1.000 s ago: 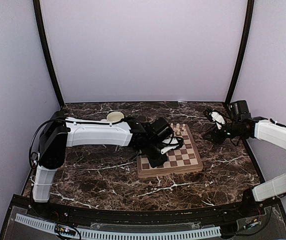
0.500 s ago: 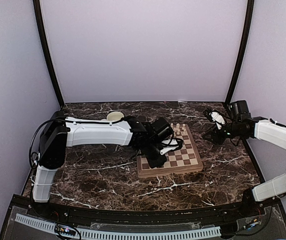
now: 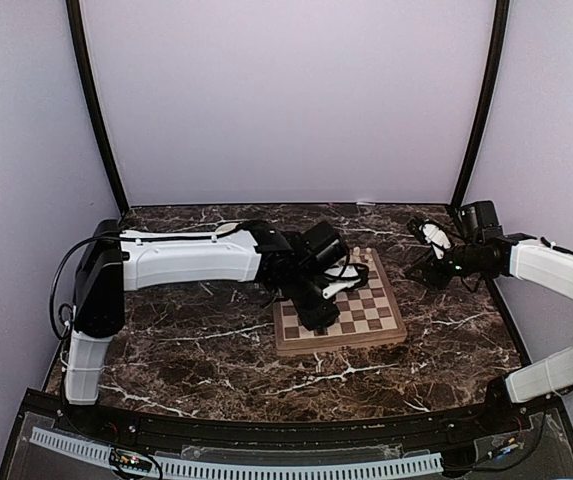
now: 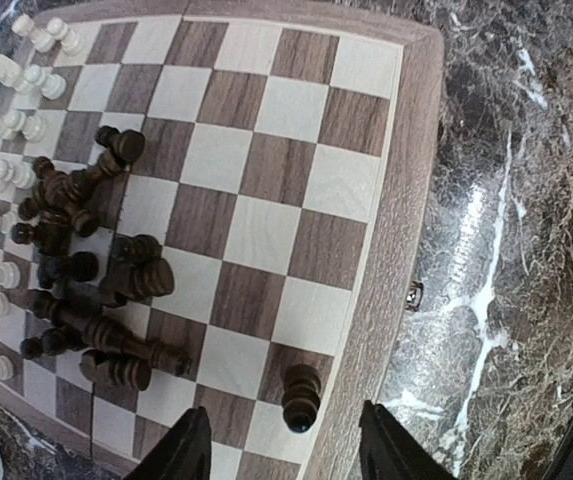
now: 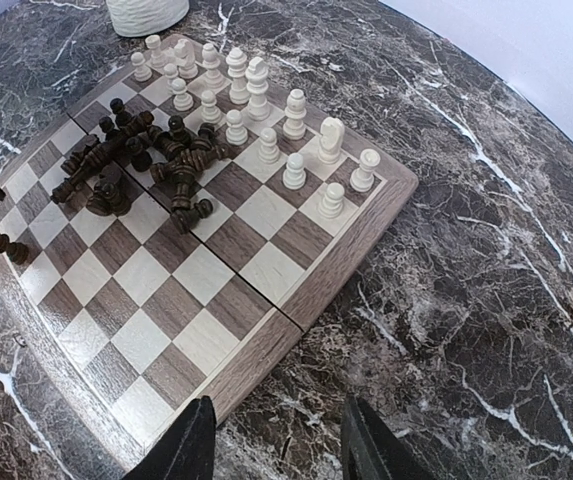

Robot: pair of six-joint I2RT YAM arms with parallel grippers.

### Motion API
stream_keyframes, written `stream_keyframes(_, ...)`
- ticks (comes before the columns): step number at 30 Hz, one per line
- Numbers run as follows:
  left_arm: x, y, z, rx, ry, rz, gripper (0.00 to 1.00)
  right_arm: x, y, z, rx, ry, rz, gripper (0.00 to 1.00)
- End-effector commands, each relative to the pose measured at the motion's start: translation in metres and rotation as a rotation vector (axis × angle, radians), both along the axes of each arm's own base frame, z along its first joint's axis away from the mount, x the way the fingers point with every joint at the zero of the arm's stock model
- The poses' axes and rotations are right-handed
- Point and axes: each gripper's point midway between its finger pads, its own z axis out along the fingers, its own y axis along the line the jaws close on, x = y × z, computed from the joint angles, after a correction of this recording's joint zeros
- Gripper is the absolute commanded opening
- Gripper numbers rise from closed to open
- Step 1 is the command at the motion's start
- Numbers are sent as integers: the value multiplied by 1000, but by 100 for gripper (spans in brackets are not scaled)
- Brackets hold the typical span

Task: Set up the chess pieces on the board
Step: Place the bishop on f8, then pick up the pawn from the chessboard.

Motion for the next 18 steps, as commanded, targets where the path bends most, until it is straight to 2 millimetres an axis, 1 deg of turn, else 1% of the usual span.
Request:
stream_keyframes(1,20,19,102,-191,-84,93,55,1,2,0,12,2,16,45)
stream_keyframes(2,27,25,105,-208,-83,125,56,1,2,0,12,4,17,45)
stream_keyframes(3,42,36,107,-231,-72,195,55,1,2,-1,11,7,17,44)
stream_keyframes(4,48,41,106,-237,-64,229,54,1,2,-2,10,10,18,45)
stream_keyframes(5,59,50,98,-236,-44,290,53,1,3,-3,9,15,19,45)
stream_keyframes(8,72,61,76,-220,-1,399,51,1,3,-4,7,21,22,44)
stream_keyframes(9,74,60,67,-222,30,437,49,1,2,-4,6,20,20,44)
stream_keyframes(13,82,52,45,-256,111,522,47,1,2,-4,4,17,19,44)
stream_keyframes(15,86,48,39,-268,116,535,46,1,2,-4,2,18,19,44)
stream_keyframes(16,89,45,39,-278,110,537,46,1,2,-4,2,17,19,44)
stream_keyframes(17,92,46,33,-266,103,545,45,1,1,-4,0,16,17,44)
stream_keyframes(18,96,45,33,-267,95,549,44,1,1,-5,0,17,18,44)
